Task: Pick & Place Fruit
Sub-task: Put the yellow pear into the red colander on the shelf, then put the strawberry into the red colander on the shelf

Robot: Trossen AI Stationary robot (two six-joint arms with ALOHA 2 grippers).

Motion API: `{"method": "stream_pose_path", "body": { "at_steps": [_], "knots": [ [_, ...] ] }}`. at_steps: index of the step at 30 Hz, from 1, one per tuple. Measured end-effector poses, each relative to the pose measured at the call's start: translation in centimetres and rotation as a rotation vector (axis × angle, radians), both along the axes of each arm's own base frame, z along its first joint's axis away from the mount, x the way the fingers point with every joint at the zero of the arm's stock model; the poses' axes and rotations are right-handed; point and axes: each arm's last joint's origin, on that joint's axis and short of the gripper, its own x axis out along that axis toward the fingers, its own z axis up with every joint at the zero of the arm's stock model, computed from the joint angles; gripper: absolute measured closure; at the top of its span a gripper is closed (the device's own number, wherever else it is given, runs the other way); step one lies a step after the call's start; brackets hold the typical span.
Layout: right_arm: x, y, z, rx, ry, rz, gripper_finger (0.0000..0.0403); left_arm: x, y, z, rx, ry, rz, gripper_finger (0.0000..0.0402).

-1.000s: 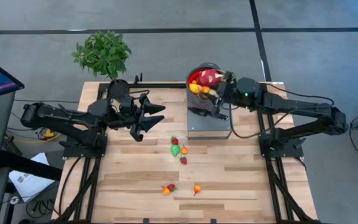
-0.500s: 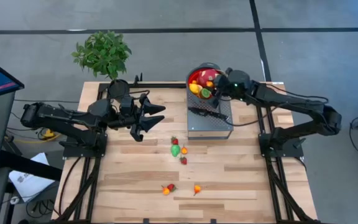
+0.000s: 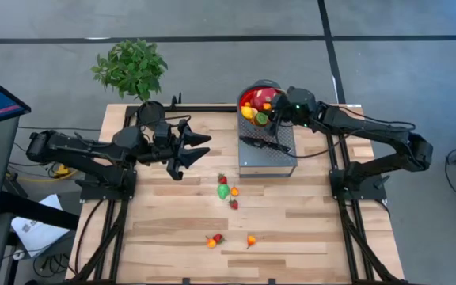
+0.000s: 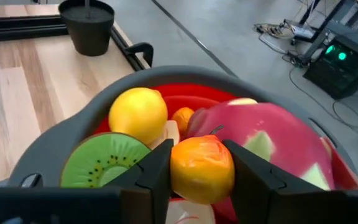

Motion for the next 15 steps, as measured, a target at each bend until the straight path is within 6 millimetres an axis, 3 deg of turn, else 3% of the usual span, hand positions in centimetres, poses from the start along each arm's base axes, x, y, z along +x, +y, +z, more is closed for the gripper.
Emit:
{"method": "stream_pose_path", "body": {
  "at_steps": [9, 15],
  "knots": [
    [-0.12, -0.10, -0.05, -0.009, 0.010, -0.048, 0.0192, 0.01, 0.00, -0.01, 0.000, 0.002, 0.000, 0.0221],
    [0.12, 0.80, 0.22, -0.014, 0.001, -0.016, 0.0169, 0.03, 0.00, -0.08, 0.000, 0.009, 0.000, 0.0221]
  ]
}}
